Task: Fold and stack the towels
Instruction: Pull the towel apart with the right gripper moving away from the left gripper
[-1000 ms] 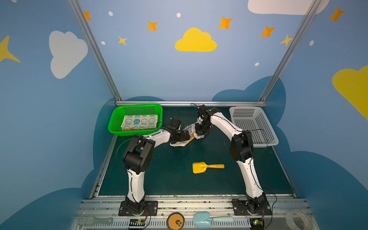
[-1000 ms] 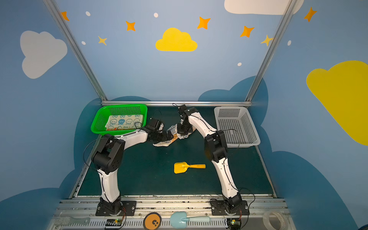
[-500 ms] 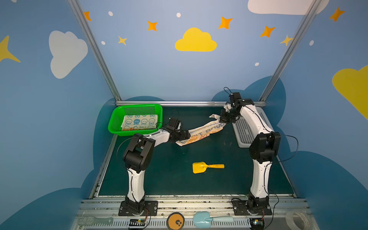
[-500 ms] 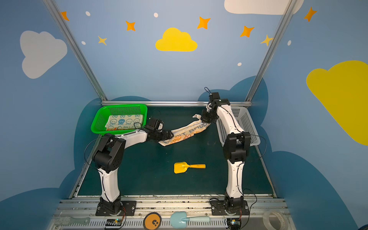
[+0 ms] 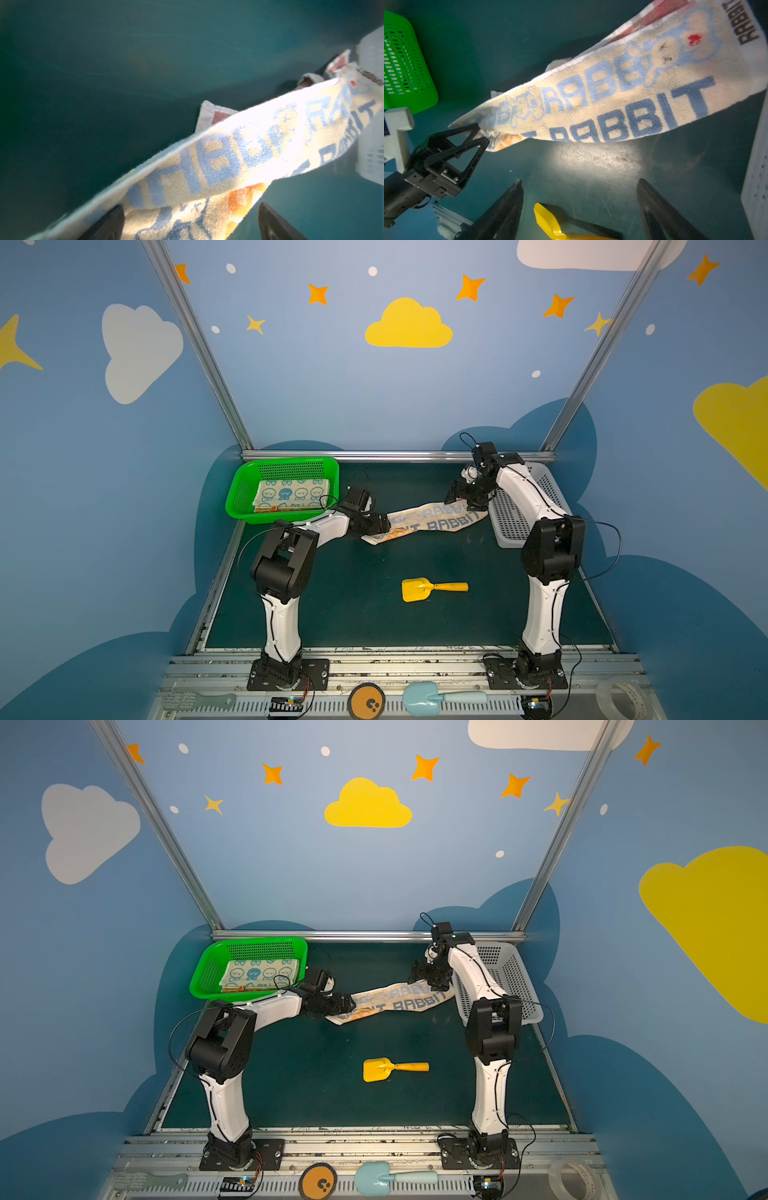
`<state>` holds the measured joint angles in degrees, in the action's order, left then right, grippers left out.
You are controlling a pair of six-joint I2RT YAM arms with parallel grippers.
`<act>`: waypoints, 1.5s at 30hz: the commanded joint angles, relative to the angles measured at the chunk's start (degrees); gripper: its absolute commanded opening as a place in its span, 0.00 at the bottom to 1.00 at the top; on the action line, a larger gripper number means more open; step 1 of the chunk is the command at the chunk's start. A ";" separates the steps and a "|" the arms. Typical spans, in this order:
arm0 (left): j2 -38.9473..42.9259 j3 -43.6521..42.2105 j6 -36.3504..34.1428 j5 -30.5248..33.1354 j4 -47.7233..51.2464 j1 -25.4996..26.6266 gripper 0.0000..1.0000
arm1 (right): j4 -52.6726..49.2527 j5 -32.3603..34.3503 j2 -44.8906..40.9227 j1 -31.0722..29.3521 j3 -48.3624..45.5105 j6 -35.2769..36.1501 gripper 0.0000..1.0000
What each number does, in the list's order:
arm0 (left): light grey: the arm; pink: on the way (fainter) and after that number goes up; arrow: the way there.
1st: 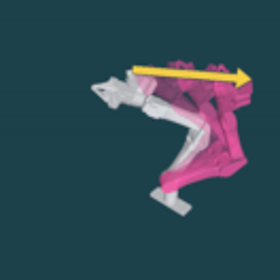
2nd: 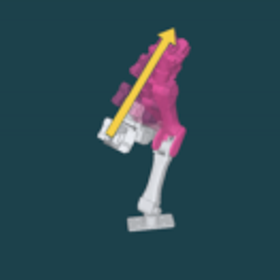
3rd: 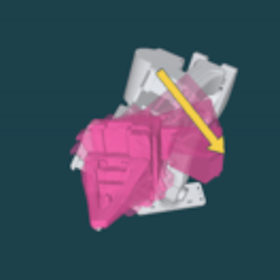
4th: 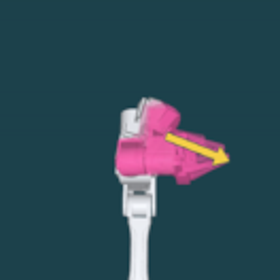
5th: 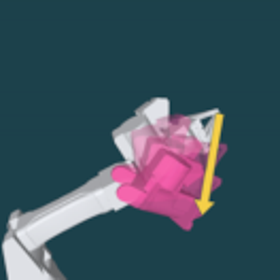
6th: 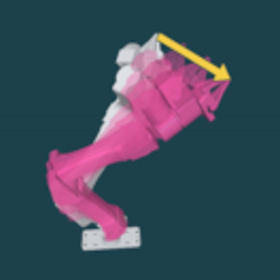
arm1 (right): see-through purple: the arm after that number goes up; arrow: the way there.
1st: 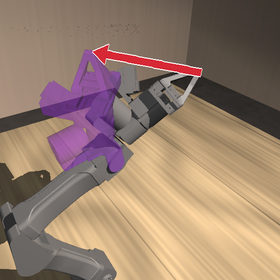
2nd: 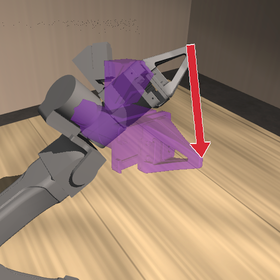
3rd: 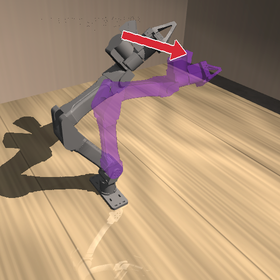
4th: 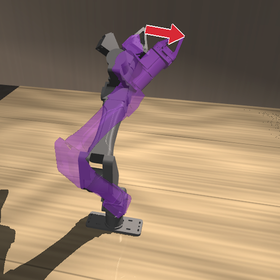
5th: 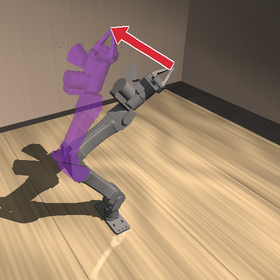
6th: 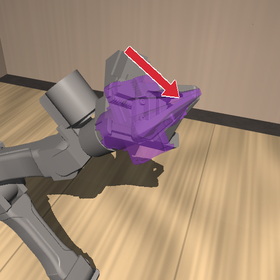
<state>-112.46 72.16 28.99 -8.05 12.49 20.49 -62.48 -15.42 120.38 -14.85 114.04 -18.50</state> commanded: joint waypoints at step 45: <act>2.39 0.64 -5.43 4.26 14.17 3.80 0.99 | -4.99 6.02 6.23 -3.75 9.07 1.89 0.00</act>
<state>-110.74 73.06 24.62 -5.54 23.57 24.80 -66.74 -5.74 135.33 -17.61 122.15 -16.14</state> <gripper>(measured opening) 0.994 0.055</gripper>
